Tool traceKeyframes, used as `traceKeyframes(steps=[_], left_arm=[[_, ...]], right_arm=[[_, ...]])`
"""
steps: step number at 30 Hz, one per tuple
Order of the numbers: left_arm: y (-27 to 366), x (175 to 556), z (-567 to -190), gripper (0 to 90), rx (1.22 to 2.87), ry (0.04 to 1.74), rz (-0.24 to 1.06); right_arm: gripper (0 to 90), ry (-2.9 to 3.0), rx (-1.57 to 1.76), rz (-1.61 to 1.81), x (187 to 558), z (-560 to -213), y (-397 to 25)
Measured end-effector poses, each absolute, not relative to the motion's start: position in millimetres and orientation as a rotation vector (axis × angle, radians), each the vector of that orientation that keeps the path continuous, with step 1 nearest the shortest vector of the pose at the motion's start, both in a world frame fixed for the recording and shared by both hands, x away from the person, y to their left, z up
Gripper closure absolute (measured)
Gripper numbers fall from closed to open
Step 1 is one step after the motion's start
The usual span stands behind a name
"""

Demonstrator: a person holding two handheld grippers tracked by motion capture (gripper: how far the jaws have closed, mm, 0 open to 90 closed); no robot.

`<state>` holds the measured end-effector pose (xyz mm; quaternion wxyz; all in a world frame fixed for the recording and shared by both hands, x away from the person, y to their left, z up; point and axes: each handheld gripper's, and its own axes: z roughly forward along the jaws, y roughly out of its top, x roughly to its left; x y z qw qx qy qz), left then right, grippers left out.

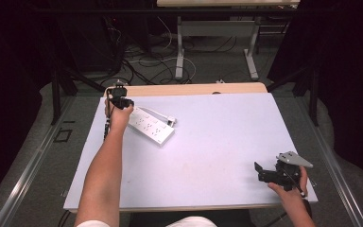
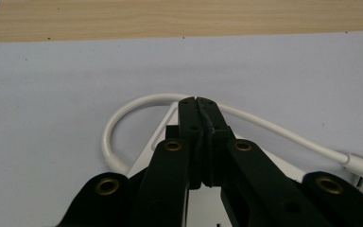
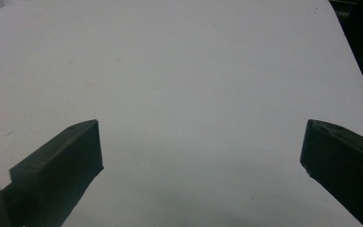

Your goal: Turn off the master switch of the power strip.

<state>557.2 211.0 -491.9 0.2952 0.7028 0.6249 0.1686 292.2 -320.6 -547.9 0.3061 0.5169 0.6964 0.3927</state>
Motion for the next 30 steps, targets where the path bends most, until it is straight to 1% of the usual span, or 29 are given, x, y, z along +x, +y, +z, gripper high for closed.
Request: traceKeyframes(steps=[15,20,23,30], left_arm=[[208,567,-510,90.0,1.918,1.687,0.454],[208,570,-515,90.0,1.897,1.699,0.459],[209,571,-517,90.0,1.901,1.710,0.439],[208,573,-520,90.0,1.920,1.712,0.449]], right_arm=[[0.0,1.848,1.350,1.048,290,-547,-322],[0.0,1.847,1.352,1.047,289,-546,-322],[0.0,1.855,1.356,1.038,289,-546,-323],[0.0,1.842,1.354,1.058,289,-546,-323]])
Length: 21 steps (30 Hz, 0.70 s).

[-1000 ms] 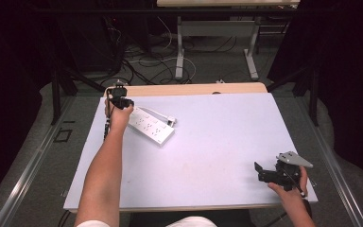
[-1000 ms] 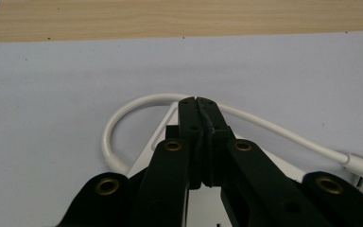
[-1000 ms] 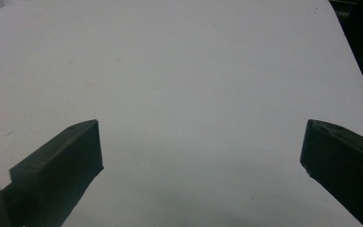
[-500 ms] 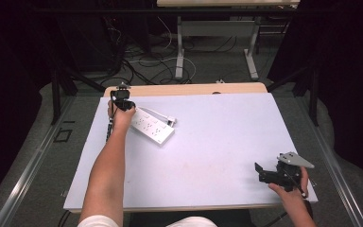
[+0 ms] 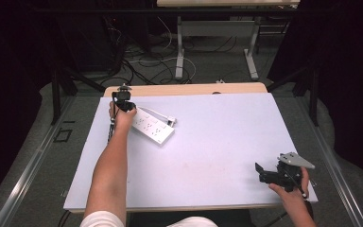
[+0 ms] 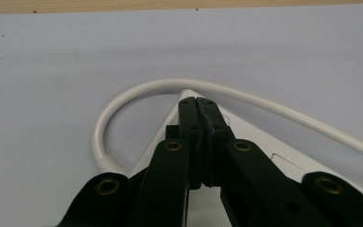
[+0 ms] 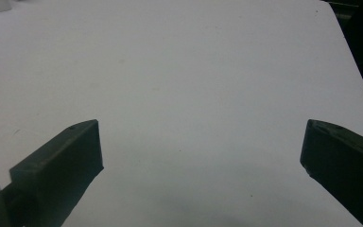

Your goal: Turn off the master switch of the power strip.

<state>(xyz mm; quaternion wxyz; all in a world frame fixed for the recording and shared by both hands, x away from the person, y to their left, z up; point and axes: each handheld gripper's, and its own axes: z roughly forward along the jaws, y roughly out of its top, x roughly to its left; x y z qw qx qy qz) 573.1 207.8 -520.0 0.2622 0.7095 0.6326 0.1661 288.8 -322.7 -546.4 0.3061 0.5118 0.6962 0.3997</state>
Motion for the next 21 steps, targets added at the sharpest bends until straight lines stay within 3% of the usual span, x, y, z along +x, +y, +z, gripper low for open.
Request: traceKeyframes(steps=[21], left_arm=[[201.9,571.4,-520.7,90.0,1.927,1.707,0.493]], right_arm=[[0.0,1.842,1.365,1.051,286.8,-546.3,-324.7]])
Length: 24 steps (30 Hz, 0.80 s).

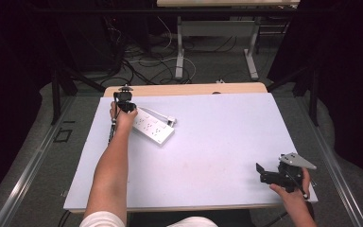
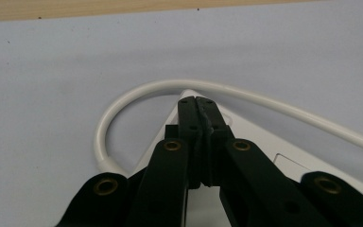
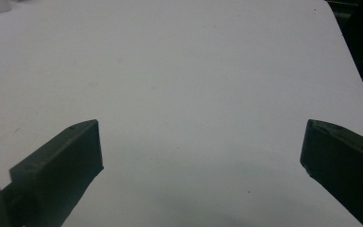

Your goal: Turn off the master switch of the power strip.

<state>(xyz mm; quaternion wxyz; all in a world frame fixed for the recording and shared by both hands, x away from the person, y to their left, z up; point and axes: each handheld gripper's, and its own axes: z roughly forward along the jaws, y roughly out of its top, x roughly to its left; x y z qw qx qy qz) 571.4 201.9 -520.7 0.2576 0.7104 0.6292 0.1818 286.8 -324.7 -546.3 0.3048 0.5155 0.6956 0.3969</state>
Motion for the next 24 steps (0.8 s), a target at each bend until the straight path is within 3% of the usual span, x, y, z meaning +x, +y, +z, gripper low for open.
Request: traceKeyframes(steps=[24], left_arm=[[211,564,-504,89.0,1.892,1.698,0.482]], right_arm=[[0.0,1.835,1.356,1.051,289,-548,-323]])
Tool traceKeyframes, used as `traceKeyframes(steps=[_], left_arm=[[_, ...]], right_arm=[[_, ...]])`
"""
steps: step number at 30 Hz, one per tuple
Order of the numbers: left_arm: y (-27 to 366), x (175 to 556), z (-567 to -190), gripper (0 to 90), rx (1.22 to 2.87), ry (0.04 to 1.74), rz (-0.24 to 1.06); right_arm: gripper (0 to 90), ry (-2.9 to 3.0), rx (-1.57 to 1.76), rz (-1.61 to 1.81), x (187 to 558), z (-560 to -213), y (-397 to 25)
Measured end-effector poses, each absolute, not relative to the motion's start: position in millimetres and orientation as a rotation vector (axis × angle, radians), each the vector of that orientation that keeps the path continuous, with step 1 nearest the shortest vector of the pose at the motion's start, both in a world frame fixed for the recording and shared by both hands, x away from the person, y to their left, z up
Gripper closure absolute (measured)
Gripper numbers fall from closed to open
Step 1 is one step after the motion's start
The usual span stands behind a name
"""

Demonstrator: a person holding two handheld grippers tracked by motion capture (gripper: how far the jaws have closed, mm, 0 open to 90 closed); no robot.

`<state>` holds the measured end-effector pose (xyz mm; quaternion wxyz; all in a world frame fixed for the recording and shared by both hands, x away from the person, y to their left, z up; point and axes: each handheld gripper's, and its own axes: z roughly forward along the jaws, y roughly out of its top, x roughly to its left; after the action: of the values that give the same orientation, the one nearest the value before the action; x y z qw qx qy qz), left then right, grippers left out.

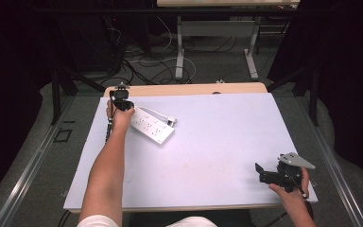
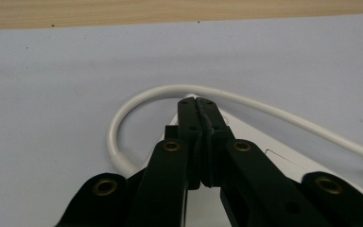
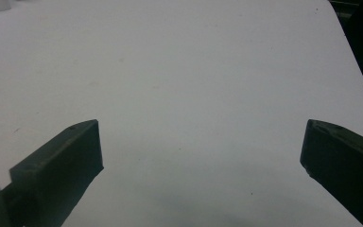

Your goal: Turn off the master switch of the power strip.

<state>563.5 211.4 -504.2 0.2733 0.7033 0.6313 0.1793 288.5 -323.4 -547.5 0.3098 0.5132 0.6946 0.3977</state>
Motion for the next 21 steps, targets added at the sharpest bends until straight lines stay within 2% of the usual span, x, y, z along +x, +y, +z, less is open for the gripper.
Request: traceKeyframes(steps=[21], left_arm=[[216,547,-485,76.2,1.865,1.669,0.472]], right_arm=[[0.0,1.849,1.328,1.081,291,-547,-320]])
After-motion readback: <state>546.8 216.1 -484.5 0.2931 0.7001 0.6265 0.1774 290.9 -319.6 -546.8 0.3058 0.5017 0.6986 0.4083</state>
